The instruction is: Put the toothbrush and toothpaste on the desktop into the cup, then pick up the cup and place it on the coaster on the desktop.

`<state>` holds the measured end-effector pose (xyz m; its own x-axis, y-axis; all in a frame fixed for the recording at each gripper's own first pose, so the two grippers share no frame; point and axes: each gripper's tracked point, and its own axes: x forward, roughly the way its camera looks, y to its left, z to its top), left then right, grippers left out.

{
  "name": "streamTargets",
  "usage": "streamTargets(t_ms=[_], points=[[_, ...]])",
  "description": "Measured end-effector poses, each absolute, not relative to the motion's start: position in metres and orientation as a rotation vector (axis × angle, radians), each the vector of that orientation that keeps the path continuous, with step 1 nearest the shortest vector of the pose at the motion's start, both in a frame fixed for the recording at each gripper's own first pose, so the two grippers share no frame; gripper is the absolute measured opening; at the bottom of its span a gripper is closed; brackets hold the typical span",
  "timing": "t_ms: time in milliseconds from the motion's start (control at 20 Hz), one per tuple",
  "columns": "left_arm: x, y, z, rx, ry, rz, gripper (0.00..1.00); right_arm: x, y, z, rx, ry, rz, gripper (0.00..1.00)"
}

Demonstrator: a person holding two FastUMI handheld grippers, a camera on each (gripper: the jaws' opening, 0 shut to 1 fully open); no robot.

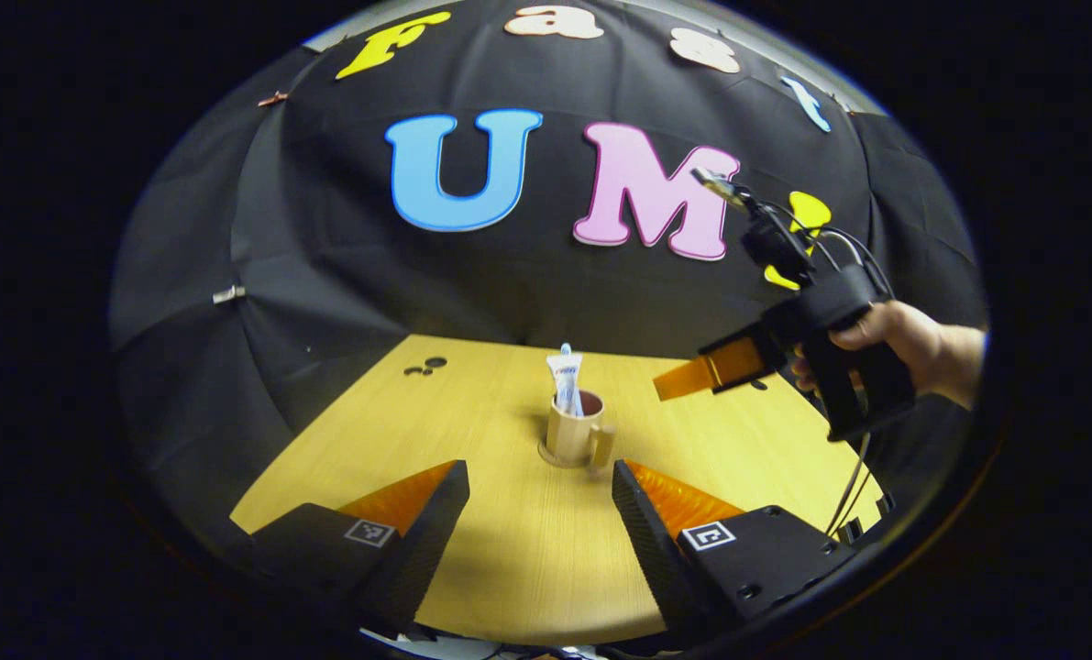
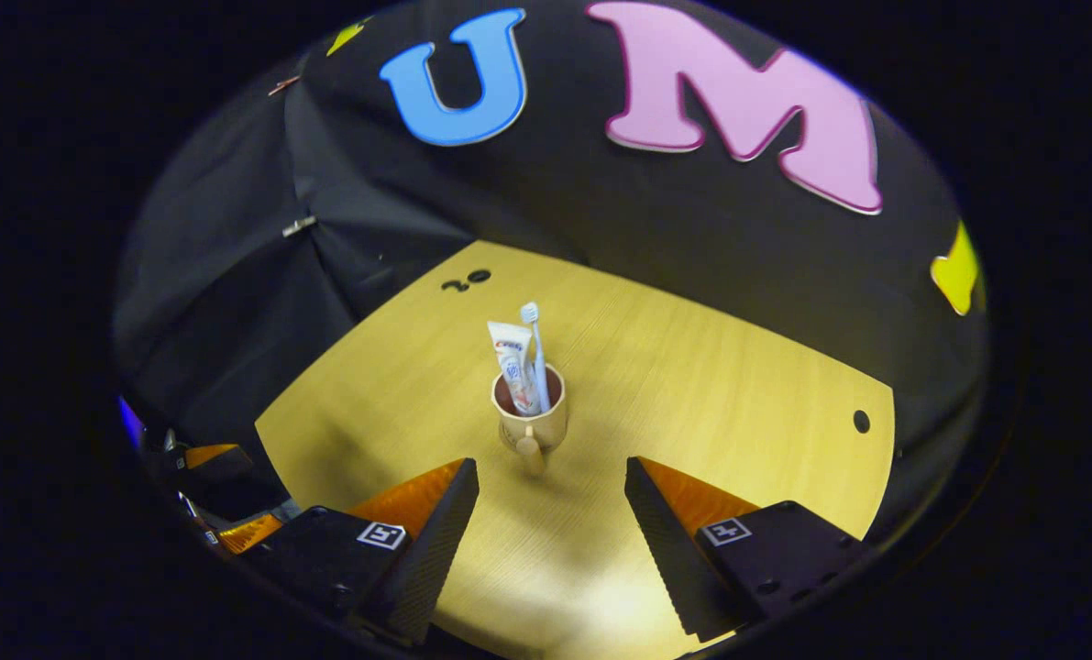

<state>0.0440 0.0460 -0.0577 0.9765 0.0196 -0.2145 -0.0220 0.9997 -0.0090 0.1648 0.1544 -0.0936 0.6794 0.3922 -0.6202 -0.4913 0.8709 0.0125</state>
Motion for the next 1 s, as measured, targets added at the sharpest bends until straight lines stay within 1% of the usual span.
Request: streamTargets(t_ms=[50,150,250,450,550,700,800,1000], points=[[0.047,0.042,-0.05,-0.005,0.196,0.017,0.98,0.157,0.144,-0.089,-0.131,0.625,0.471,0.99],[0.053,0.03,-0.04,-0.01,0.173,0.001,0.98,0.13,0.124,-0.091,-0.068,0.634,0.434,0.99],[0.057,0.016,-0.034,-0.012,0.166,-0.024,0.98,0.112,0.11,-0.085,0.019,0.602,0.397,0.99],[0.065,0.001,-0.026,0.014,0.151,-0.062,0.98,0.09,0.045,-0.071,0.038,0.457,0.212,0.99],[0.068,-0.005,-0.028,0.007,0.164,-0.084,0.98,0.073,0.017,-0.078,0.045,0.417,0.155,0.99],[0.066,-0.014,-0.032,0.008,0.196,-0.125,0.98,0.062,-0.015,-0.098,0.042,0.442,0.078,0.99],[0.066,-0.013,-0.031,0.035,0.198,-0.147,0.98,0.057,-0.024,-0.097,0.073,0.431,0.037,0.99],[0.064,-0.005,-0.026,0.053,0.187,-0.14,0.98,0.044,-0.035,-0.1,0.138,0.385,-0.065,0.99]])
